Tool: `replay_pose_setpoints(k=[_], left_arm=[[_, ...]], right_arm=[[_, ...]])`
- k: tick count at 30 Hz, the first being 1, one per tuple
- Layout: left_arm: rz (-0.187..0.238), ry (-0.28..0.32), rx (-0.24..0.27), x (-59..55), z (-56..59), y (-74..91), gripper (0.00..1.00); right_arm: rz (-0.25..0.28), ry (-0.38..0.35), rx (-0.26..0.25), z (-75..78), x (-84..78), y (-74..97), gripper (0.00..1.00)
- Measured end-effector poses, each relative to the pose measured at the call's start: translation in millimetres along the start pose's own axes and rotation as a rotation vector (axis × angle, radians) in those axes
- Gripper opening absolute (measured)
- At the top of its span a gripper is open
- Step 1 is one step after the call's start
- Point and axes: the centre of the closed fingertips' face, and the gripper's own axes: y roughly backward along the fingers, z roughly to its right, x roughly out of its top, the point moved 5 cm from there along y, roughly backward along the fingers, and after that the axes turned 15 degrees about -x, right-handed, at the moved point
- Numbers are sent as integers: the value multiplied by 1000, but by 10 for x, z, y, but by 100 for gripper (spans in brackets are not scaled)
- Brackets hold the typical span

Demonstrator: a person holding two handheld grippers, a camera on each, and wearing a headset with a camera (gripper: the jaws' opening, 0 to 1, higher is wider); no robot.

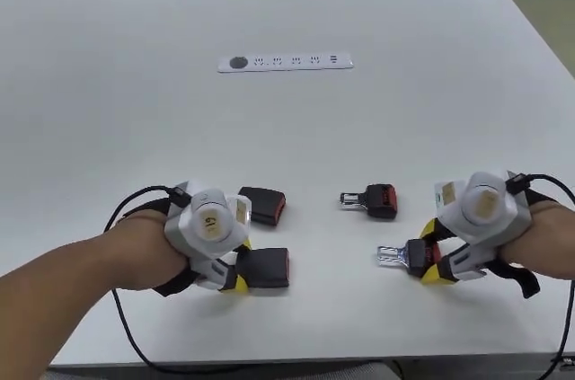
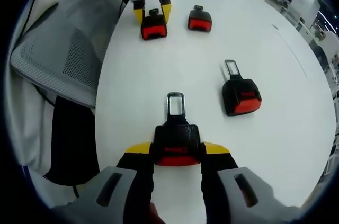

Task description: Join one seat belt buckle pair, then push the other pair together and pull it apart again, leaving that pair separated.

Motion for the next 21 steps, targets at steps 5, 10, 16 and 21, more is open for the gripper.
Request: replay_pose_setpoints(k=[5, 10, 16, 21], left_arm=[[-13, 5, 5, 4, 0, -6, 32], [-20, 11, 6, 9, 6, -9, 32], [-23, 11, 5, 7, 15, -2, 32], [-14, 13, 5, -12, 7, 2, 32]], right_arm=[[23, 7, -9, -62, 133, -63, 34], [71, -25, 15, -177, 346, -129, 34], [116, -28, 12, -303, 609, -219, 34], [143, -16, 18, -395, 796, -278, 34]])
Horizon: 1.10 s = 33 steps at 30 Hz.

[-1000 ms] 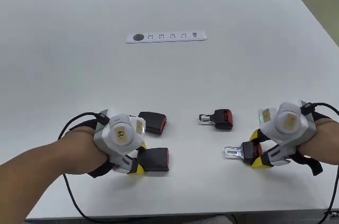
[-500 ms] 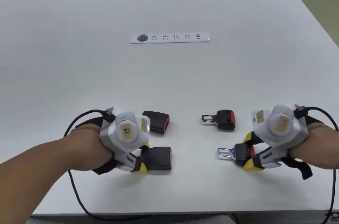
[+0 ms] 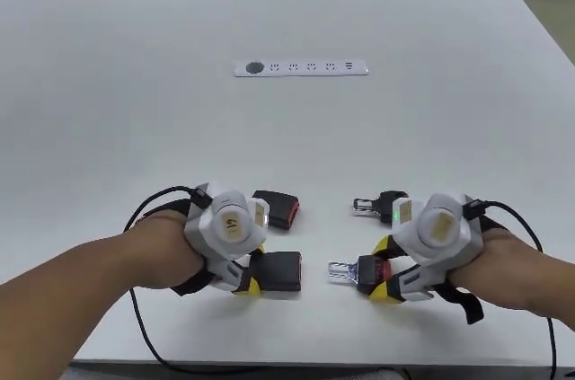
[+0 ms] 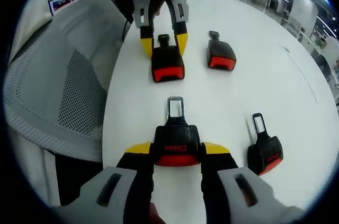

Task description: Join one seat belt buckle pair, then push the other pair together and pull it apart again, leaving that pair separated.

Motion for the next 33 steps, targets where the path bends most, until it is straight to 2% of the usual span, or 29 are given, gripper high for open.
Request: replay_pose_setpoints(k=[3, 6, 14, 21, 26, 33], left_arm=[[1, -1, -1, -4, -4, 2, 32], [-2, -1, 0, -6, -3, 0, 32], [1, -1, 0, 12, 21, 10, 32], [0, 0, -2, 15, 19, 16, 32], [-3, 0, -4, 19, 11, 14, 32], [-7, -7, -9, 0, -21, 3, 32]], right_arm=[[6, 9, 2, -21, 87, -48, 34], [-2, 53, 1, -60, 156, -88, 34], [7, 46, 2, -91, 289, -162, 34], [-27, 87, -12, -101, 316, -156, 34], [-18, 116, -13, -96, 345, -180, 34], [17, 80, 1, -111, 383, -224, 34]])
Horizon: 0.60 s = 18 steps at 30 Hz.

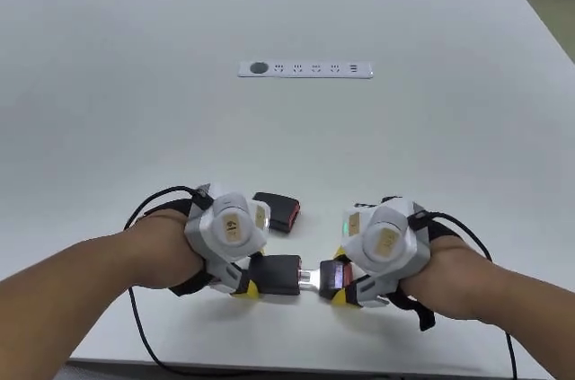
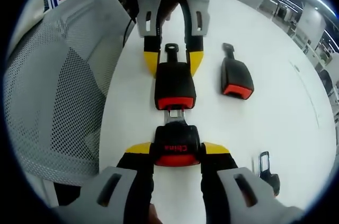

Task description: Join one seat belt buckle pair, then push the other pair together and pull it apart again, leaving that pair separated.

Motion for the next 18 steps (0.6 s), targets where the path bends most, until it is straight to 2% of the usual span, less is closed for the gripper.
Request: replay_pose_setpoints(k=[7, 18], left_arm=[[-6, -6, -4, 2, -1, 2, 31], [-6, -15, -6, 17, 23, 2, 31]], right_arm=[[45, -40, 6, -9, -33, 8, 33], [40, -19, 10, -16, 1, -38, 32]])
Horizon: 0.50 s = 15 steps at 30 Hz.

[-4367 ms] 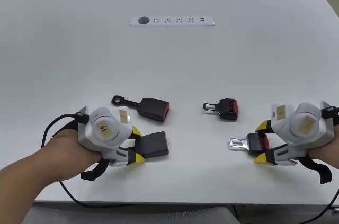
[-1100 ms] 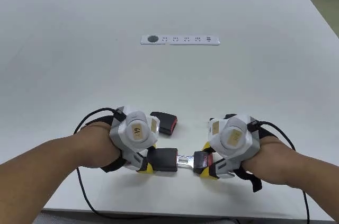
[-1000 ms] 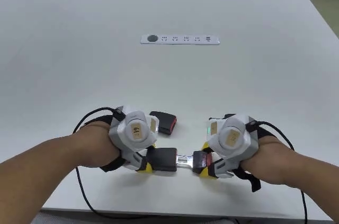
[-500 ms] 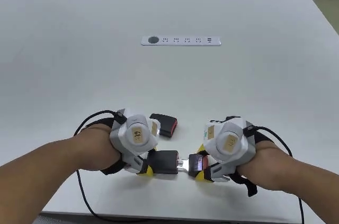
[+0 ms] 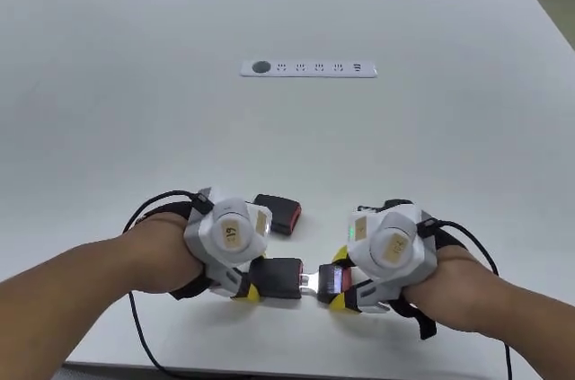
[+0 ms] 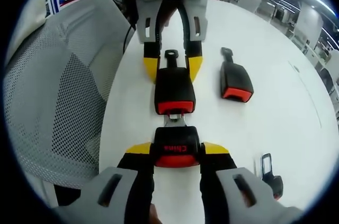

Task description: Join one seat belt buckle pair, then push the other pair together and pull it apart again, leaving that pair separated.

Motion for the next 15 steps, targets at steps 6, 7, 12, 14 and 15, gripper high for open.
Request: replay_pose_setpoints(k=[6, 7, 12, 14, 15], left_arm=[[-5, 6, -2, 16, 0, 1, 31], [-5, 2, -3, 11, 6, 4, 31], [-4, 1, -2, 15, 8, 11, 30], [-3, 3, -2, 14, 5, 13, 30], [-3, 3, -2, 10, 3, 12, 30]], right_arm=[[-14, 9, -1, 2, 34, -46, 32], [-19, 13, 1, 2, 42, -52, 32], [-17, 9, -2, -18, 50, -25, 31], [-8, 6, -9, -8, 58, -32, 31], [-2, -3, -12, -43, 106, -62, 31]])
